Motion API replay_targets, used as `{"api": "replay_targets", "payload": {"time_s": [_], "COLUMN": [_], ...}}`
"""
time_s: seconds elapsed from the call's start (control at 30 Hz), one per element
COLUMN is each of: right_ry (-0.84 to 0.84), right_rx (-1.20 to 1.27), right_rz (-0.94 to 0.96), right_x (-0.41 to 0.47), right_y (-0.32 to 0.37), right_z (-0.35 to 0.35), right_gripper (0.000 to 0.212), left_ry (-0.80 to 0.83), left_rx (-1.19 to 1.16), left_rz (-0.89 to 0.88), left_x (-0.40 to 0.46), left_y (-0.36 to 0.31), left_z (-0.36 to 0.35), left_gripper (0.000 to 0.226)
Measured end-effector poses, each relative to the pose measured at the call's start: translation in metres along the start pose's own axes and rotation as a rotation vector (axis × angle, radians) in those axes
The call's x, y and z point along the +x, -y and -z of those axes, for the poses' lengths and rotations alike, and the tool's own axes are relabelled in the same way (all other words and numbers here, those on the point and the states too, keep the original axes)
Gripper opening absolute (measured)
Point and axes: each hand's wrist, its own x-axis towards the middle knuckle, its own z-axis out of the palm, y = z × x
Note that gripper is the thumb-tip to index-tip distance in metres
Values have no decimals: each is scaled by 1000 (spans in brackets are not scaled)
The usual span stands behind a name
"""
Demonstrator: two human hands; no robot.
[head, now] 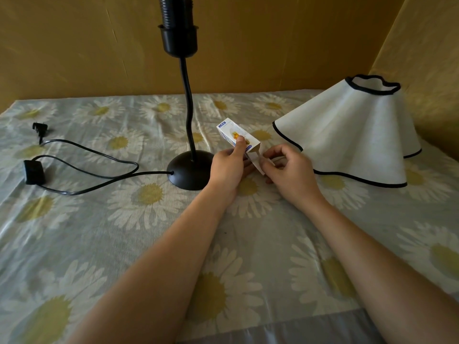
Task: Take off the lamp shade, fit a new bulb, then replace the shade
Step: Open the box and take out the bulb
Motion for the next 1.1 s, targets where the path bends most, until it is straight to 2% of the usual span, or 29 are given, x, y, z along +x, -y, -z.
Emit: {"api": "replay_targets", "payload": {"time_s": [0.13,0.27,0.4,0.6,0.7,0.87,1.0,1.1], "right_ry": [-4,-39,-49,-67,-106,-143,-223,-247], "right_rx": [26,0,-9,-54,-167,-256,-234,-324], "right_rz": [-20,-11,8,59,160,184,149,239], "right_x": [0,-2,-2,-3,-4,-4,-5,-7], "right_y": [1,3,4,5,4,8,10,11], "right_z": [1,1,0,1,3,3,3,3], "right_gripper": [32,40,35,13,16,17,13,7], "left_ry": [-4,14,33,25,22,34,40,33], "left_rx": [3,33,76,70,70,86,96,95], "left_rz": [-2,-8,-22,-31,-29,-30,-29,-31], "left_x": [-1,-2,-3,-4,-5,-6,-5,-4], "left_y": [0,0,0,0,0,-1,-1,0], "left_z": [0,0,1,0,-1,0,0,0], "left_gripper": [35,34,36,37,38,37,37,38]}}
